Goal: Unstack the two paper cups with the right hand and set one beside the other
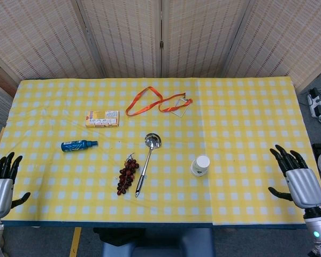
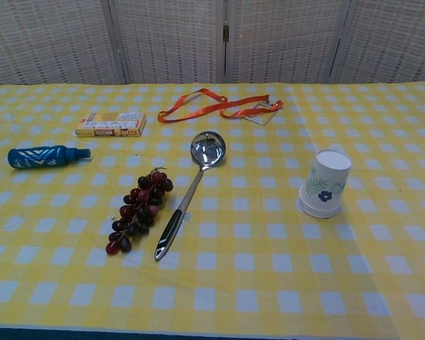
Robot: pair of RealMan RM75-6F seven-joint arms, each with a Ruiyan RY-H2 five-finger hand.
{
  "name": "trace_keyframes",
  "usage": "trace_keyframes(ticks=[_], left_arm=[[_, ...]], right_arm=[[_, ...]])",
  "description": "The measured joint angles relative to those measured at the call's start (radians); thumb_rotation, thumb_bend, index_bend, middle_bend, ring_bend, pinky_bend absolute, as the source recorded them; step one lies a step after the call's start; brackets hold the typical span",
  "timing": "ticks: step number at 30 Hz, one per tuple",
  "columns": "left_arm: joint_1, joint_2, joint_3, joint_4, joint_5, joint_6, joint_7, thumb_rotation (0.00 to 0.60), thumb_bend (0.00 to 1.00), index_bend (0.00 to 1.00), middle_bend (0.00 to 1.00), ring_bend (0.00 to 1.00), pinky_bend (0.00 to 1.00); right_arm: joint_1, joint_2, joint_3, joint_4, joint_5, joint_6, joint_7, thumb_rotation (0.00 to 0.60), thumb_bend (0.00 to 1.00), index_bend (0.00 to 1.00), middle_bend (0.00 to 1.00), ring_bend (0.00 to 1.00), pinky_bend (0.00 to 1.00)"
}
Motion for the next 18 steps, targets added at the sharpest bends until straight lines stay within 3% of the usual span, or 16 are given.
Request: trace_keyframes(ticks=[6, 18], left_arm=[[0.000, 0.005, 0.001, -0.010, 0.001, -0.002, -0.002, 0.600, 0.19, 0.01, 0.00, 0.00, 0.00], [0.007, 0.011, 0.010, -0.007, 0.010, 0.000, -0.025, 0.600, 0.19, 0.01, 0.00, 0.01, 0.00]], right_arm=[[0.042, -0.004, 0.011, -0.039, 0.000, -0.053, -0.061, 0.600, 0.23, 0.07, 0.15, 0.22, 0.16], [0.217, -0.065, 0.060, -0.121, 0.085, -0.299, -0.218, 0.600, 0.31, 0.17, 0.16, 0.22, 0.19]])
